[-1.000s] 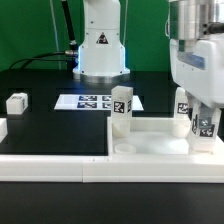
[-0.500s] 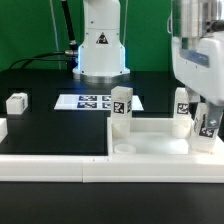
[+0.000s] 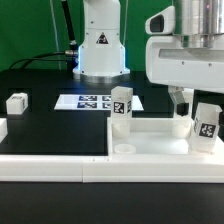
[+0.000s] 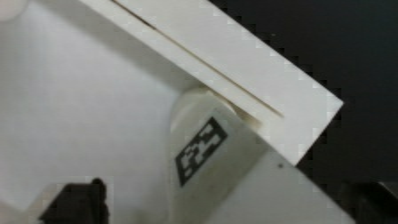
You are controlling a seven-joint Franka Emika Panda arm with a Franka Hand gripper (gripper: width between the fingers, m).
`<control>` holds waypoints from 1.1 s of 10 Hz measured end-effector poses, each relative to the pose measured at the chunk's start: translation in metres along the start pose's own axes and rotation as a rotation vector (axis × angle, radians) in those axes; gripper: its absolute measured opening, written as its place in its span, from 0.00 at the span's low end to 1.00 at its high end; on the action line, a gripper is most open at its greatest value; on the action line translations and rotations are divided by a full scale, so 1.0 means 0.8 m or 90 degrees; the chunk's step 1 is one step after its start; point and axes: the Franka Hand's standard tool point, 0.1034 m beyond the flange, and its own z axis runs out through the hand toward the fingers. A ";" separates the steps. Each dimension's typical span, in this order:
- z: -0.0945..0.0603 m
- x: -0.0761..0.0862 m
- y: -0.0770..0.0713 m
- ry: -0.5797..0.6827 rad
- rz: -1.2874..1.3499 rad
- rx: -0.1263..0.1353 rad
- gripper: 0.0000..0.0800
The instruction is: Assemble square table
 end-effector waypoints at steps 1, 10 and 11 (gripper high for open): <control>0.000 0.002 0.000 0.003 -0.085 -0.001 0.81; 0.000 0.016 0.003 0.017 -0.433 -0.009 0.36; 0.000 0.016 0.003 0.017 -0.408 -0.009 0.36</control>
Offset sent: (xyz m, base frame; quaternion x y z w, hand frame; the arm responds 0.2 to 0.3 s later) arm 0.0053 0.0120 -0.0027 0.0300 -0.0184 -0.4506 0.8920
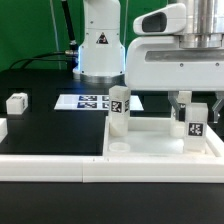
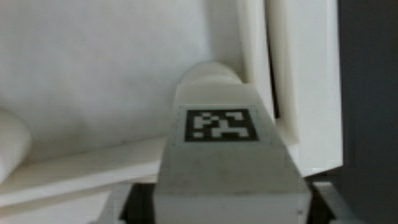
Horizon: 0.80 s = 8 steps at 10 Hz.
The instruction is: Assemble square table
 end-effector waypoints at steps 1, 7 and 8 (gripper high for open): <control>0.000 0.000 0.000 0.000 0.061 0.000 0.36; 0.004 -0.003 -0.002 -0.015 0.588 -0.004 0.36; 0.005 -0.006 -0.005 -0.021 0.705 -0.003 0.36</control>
Offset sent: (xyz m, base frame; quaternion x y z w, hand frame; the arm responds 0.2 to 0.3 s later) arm 0.0201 -0.0012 -0.0006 -0.0102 0.0235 0.2600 0.9653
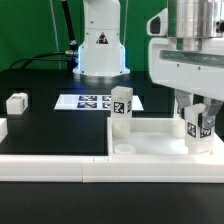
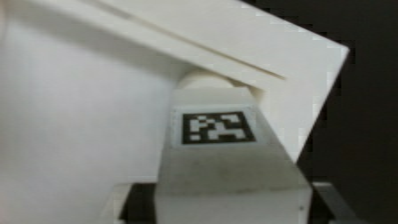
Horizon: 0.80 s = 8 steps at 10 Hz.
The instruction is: Assemble square table
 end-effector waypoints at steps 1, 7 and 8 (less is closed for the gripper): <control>0.001 -0.008 0.000 -0.007 0.114 0.004 0.37; 0.002 -0.012 0.000 -0.012 0.222 -0.007 0.57; 0.002 -0.018 0.009 -0.013 0.170 -0.013 0.75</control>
Offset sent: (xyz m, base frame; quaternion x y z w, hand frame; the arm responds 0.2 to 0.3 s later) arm 0.0095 -0.0035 0.0025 0.0171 0.0175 0.2161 0.9761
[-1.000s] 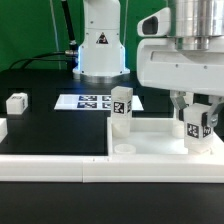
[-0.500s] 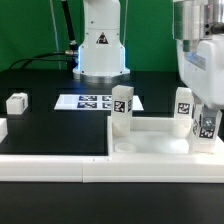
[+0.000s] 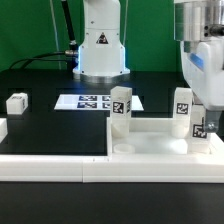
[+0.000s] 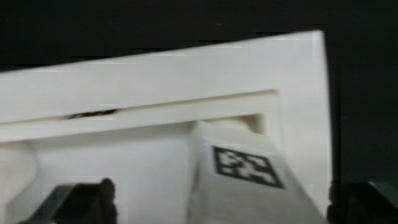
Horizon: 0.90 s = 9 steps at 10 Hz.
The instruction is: Assemble square table
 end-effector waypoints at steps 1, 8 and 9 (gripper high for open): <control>0.002 -0.003 0.003 0.019 -0.164 -0.008 0.79; 0.000 0.003 -0.005 0.031 -0.680 -0.009 0.81; -0.001 0.003 -0.008 0.036 -0.762 -0.002 0.81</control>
Offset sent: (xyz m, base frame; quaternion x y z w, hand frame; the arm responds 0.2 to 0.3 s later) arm 0.0000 0.0000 0.0000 0.0000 0.0000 -0.1938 0.9810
